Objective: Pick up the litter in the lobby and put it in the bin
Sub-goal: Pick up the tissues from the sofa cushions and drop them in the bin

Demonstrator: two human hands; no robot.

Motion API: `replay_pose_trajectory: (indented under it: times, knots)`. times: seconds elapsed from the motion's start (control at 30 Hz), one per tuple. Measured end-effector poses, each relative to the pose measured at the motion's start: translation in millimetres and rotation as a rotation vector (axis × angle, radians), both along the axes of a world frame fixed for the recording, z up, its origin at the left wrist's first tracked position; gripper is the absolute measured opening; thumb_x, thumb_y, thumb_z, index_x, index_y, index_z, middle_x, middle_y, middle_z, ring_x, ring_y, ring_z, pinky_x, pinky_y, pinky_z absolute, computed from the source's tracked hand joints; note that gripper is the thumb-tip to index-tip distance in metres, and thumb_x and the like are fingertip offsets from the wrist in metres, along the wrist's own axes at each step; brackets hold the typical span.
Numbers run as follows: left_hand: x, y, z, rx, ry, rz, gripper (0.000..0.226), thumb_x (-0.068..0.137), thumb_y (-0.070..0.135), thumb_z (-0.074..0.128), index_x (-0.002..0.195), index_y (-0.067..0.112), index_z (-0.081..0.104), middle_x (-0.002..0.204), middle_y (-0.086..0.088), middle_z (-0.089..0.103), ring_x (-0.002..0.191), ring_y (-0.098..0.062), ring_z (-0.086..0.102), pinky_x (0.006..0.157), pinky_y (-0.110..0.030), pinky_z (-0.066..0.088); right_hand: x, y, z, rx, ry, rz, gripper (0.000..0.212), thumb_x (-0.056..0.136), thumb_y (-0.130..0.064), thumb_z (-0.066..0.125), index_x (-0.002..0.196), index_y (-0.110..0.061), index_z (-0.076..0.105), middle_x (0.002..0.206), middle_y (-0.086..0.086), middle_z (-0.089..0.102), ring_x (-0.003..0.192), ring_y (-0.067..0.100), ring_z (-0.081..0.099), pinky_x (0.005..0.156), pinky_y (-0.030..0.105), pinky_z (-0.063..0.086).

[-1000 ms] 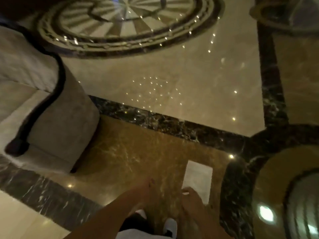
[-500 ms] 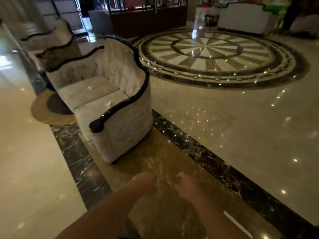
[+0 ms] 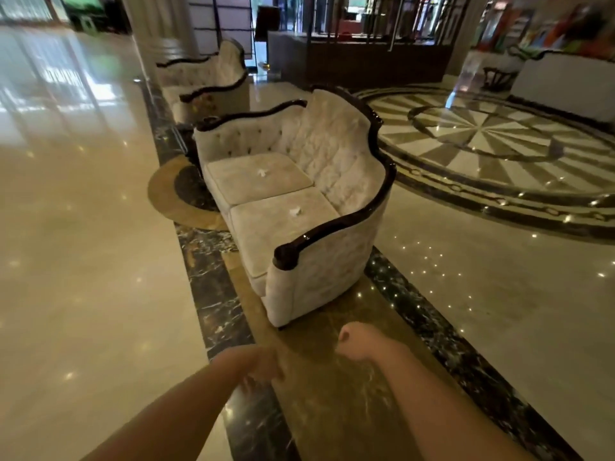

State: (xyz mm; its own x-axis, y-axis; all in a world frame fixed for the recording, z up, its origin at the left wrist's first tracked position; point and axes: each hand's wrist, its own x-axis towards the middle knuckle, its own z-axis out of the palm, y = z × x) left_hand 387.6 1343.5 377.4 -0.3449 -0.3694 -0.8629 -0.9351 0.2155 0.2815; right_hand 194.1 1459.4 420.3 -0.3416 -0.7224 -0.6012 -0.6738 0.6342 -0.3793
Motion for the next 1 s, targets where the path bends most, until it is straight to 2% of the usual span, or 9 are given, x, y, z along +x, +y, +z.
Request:
replay_pose_trajectory:
  times: [0.13, 0.23, 0.33, 0.4, 0.47, 0.57, 0.7, 0.87, 1.0]
  knots:
    - [35, -68, 17, -0.079, 0.02, -0.005, 0.039, 0.087, 0.032, 0.059, 0.123, 0.017, 0.056, 0.099, -0.004, 0.063, 0.088, -0.021, 0.07, 0.053, -0.023, 0.054, 26, -76, 16, 0.097, -0.001, 0.124, 0.023, 0.09, -0.031, 0.06, 0.108, -0.018, 0.065, 0.111, 0.008, 0.065, 0.098, 0.023, 0.063, 0.089, 0.038, 0.053]
    - [49, -113, 31, -0.26, 0.151, -0.024, 0.038, 0.089, 0.033, 0.059, 0.123, 0.015, 0.056, 0.087, 0.004, 0.059, 0.076, -0.011, 0.067, 0.046, -0.012, 0.047, 40, -135, 16, 0.082, 0.009, 0.184, 0.022, 0.092, -0.028, 0.056, 0.109, -0.017, 0.064, 0.111, 0.009, 0.065, 0.098, 0.023, 0.063, 0.085, 0.034, 0.053]
    - [54, -157, 28, -0.337, 0.217, -0.036, 0.039, 0.091, 0.035, 0.057, 0.126, 0.017, 0.055, 0.118, -0.005, 0.061, 0.101, -0.02, 0.065, 0.068, -0.019, 0.045, 50, -194, 11, 0.055, 0.014, 0.238, 0.026, 0.095, -0.027, 0.05, 0.114, -0.013, 0.061, 0.105, 0.006, 0.062, 0.093, 0.021, 0.06, 0.085, 0.035, 0.05]
    - [55, -194, 20, -0.361, 0.228, -0.031, 0.038, 0.092, 0.036, 0.055, 0.126, 0.017, 0.057, 0.125, -0.006, 0.06, 0.108, -0.022, 0.063, 0.072, -0.021, 0.042, 54, -241, 4, 0.043, 0.01, 0.258, 0.029, 0.095, -0.028, 0.046, 0.115, -0.012, 0.058, 0.094, 0.005, 0.055, 0.078, 0.018, 0.052, 0.074, 0.032, 0.046]
    - [54, -234, 13, -0.382, 0.25, 0.038, 0.036, 0.089, 0.035, 0.059, 0.119, 0.016, 0.061, 0.119, -0.006, 0.064, 0.1, -0.02, 0.062, 0.073, -0.024, 0.045, 57, -290, -3, 0.032, -0.008, 0.265, 0.025, 0.096, -0.025, 0.044, 0.112, -0.012, 0.058, 0.088, 0.004, 0.051, 0.071, 0.017, 0.047, 0.063, 0.029, 0.041]
    - [57, -294, 2, -0.33, 0.256, 0.198, 0.03, 0.081, 0.033, 0.067, 0.108, 0.02, 0.061, 0.103, -0.005, 0.065, 0.076, -0.017, 0.062, 0.065, -0.032, 0.056, 64, -364, -8, 0.039, -0.091, 0.246, 0.022, 0.095, -0.017, 0.046, 0.107, -0.011, 0.063, 0.104, 0.011, 0.059, 0.087, 0.023, 0.055, 0.077, 0.038, 0.048]
    - [62, -371, -19, -0.294, 0.27, 0.274, 0.021, 0.08, 0.029, 0.067, 0.099, 0.025, 0.06, 0.086, 0.005, 0.06, 0.061, -0.006, 0.058, 0.045, -0.015, 0.045, 66, -455, -24, 0.043, -0.125, 0.265, 0.035, 0.095, -0.02, 0.05, 0.127, -0.007, 0.055, 0.125, 0.017, 0.059, 0.098, 0.027, 0.057, 0.079, 0.036, 0.048]
    - [72, -470, -42, -0.238, 0.258, 0.231, 0.029, 0.083, 0.028, 0.066, 0.111, 0.023, 0.059, 0.096, 0.006, 0.053, 0.078, -0.009, 0.053, 0.052, -0.01, 0.037, 65, -559, -57, 0.136, -0.183, 0.155, 0.03, 0.091, -0.029, 0.056, 0.117, -0.015, 0.059, 0.103, 0.009, 0.061, 0.087, 0.027, 0.064, 0.074, 0.037, 0.057]
    - [77, -576, -67, -0.157, 0.21, 0.187, 0.03, 0.083, 0.026, 0.061, 0.111, 0.013, 0.062, 0.08, 0.001, 0.057, 0.065, -0.014, 0.058, 0.045, -0.019, 0.046, 63, -651, -91, 0.144, -0.164, 0.014, 0.027, 0.085, -0.033, 0.057, 0.109, -0.021, 0.056, 0.089, 0.002, 0.058, 0.077, 0.022, 0.065, 0.056, 0.029, 0.052]
